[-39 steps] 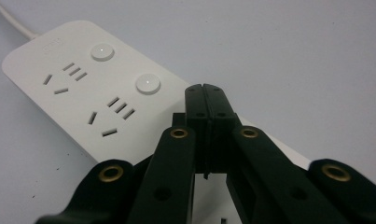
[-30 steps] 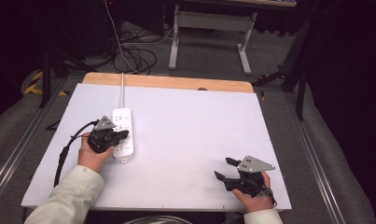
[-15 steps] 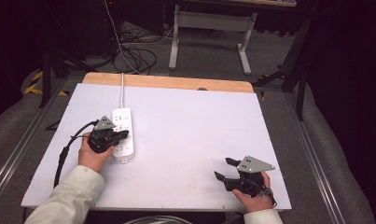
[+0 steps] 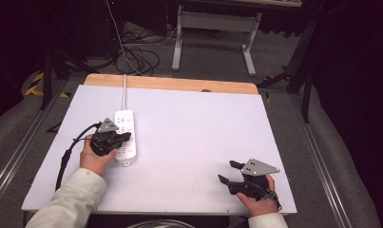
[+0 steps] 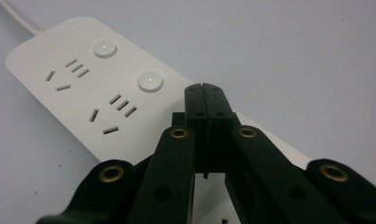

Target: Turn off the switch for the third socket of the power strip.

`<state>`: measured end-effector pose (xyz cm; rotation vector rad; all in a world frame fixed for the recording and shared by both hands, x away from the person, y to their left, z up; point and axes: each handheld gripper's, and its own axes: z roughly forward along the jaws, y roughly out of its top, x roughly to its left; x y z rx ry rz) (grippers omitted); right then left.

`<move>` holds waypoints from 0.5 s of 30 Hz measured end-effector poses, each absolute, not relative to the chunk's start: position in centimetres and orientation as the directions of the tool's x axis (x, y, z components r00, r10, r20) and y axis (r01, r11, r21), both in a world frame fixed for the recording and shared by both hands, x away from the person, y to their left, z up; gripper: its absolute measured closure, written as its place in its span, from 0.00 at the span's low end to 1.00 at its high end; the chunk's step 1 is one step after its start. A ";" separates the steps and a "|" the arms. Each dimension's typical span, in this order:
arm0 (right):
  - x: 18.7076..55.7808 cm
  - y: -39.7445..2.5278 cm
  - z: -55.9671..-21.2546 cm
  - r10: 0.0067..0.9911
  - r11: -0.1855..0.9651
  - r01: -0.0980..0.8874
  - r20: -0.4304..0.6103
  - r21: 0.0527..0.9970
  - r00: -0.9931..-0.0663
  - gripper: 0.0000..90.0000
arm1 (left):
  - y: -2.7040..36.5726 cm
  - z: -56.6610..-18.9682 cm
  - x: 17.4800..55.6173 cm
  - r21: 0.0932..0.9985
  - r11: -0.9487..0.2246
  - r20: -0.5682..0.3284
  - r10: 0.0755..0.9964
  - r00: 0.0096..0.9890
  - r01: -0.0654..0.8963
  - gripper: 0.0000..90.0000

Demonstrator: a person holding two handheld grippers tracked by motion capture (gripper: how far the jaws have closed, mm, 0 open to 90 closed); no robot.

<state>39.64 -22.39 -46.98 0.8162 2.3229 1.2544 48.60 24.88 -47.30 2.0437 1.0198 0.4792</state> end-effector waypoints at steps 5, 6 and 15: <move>39.6 -22.4 -47.0 0.648 0.435 0.313 -0.052 0.845 -0.760 0.37 | 24.8 -47.2 48.6 0.778 -0.360 -0.030 0.797 0.603 0.514 1.00; 39.6 -22.4 -47.0 0.648 0.435 0.313 -0.052 0.845 -0.760 0.37 | 24.7 -47.2 48.6 0.777 -0.361 -0.031 0.797 0.603 0.516 1.00; 39.7 -22.4 -47.0 0.648 0.437 0.315 -0.052 0.842 -0.760 0.37 | 24.3 -47.0 48.5 0.765 -0.384 0.002 0.805 0.593 0.518 1.00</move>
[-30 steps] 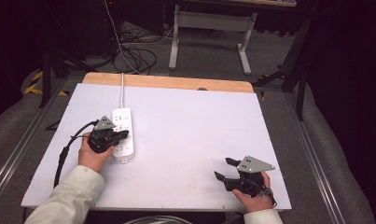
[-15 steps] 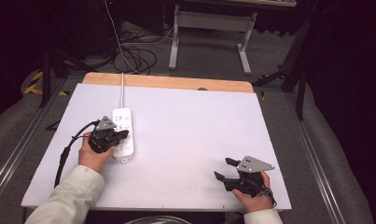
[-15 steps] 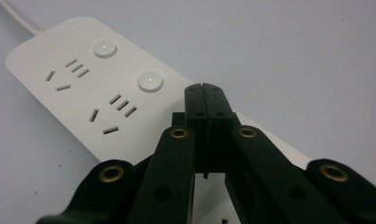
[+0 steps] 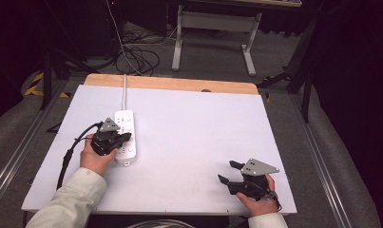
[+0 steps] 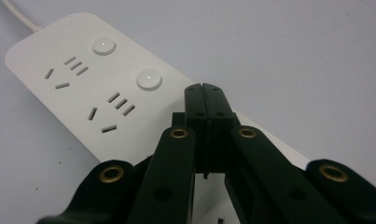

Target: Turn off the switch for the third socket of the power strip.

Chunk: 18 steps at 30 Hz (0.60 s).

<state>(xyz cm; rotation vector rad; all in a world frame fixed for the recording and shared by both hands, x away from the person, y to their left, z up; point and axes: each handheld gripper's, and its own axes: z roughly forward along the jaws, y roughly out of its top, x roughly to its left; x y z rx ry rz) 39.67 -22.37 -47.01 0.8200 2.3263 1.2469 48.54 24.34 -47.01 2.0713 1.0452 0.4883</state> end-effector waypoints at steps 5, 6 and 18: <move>39.7 -22.3 -47.0 0.649 0.438 0.317 -0.051 0.841 -0.759 0.37 | 23.8 -47.0 48.4 0.754 -0.417 0.043 0.803 0.595 0.508 1.00; 39.7 -22.4 -47.0 0.648 0.439 0.317 -0.051 0.841 -0.760 0.37 | 23.9 -47.0 48.3 0.756 -0.408 0.033 0.804 0.594 0.511 1.00; 39.7 -22.4 -47.1 0.649 0.437 0.317 -0.050 0.842 -0.760 0.37 | 24.5 -46.8 48.8 0.754 -0.362 -0.044 0.805 0.591 0.549 1.00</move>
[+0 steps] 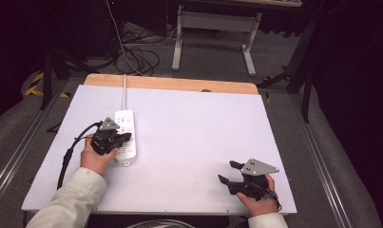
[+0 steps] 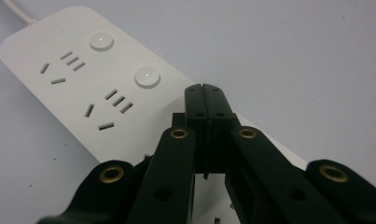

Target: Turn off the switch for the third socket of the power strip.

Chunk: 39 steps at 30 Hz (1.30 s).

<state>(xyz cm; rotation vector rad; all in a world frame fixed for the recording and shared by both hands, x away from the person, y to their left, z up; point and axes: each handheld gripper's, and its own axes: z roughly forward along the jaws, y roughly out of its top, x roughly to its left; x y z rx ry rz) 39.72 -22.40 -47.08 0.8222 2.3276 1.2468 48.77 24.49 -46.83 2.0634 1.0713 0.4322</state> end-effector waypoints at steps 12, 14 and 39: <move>39.7 -22.5 -47.1 0.650 0.437 0.317 -0.052 0.842 -0.758 0.37 | 24.1 -45.4 47.7 0.790 -0.355 -0.013 0.806 0.592 0.500 1.00; 39.7 -22.5 -47.1 0.651 0.436 0.317 -0.052 0.842 -0.758 0.37 | 24.2 -45.2 47.5 0.796 -0.353 -0.012 0.803 0.596 0.492 1.00; 39.6 -22.5 -47.0 0.651 0.437 0.313 -0.055 0.843 -0.757 0.37 | 25.0 -41.0 44.5 0.845 -0.323 -0.057 0.738 0.673 0.426 0.58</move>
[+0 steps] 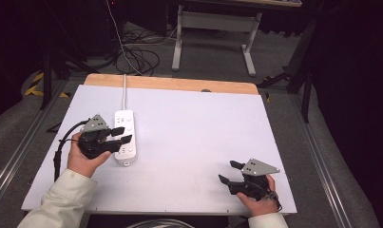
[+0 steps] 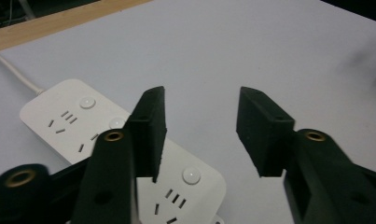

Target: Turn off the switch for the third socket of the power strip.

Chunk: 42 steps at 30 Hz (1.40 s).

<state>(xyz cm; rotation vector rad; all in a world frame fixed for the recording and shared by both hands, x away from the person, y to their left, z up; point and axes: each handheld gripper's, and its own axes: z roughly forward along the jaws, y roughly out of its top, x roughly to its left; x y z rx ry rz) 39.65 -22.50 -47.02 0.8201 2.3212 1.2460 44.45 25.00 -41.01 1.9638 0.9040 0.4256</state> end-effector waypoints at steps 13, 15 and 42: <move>39.6 -22.5 -47.0 0.651 0.432 0.314 -0.052 0.845 -0.758 0.37 | 26.8 -39.5 41.3 0.863 -0.321 -0.052 0.712 0.701 0.390 0.23; 39.6 -22.5 -47.0 0.649 0.433 0.313 -0.052 0.845 -0.759 0.37 | 27.0 -39.4 40.7 0.870 -0.310 -0.062 0.704 0.707 0.384 0.21; 39.5 -22.5 -46.9 0.642 0.432 0.310 -0.047 0.847 -0.765 0.37 | 32.3 -44.9 36.7 0.888 -0.279 -0.056 0.723 0.689 0.366 0.20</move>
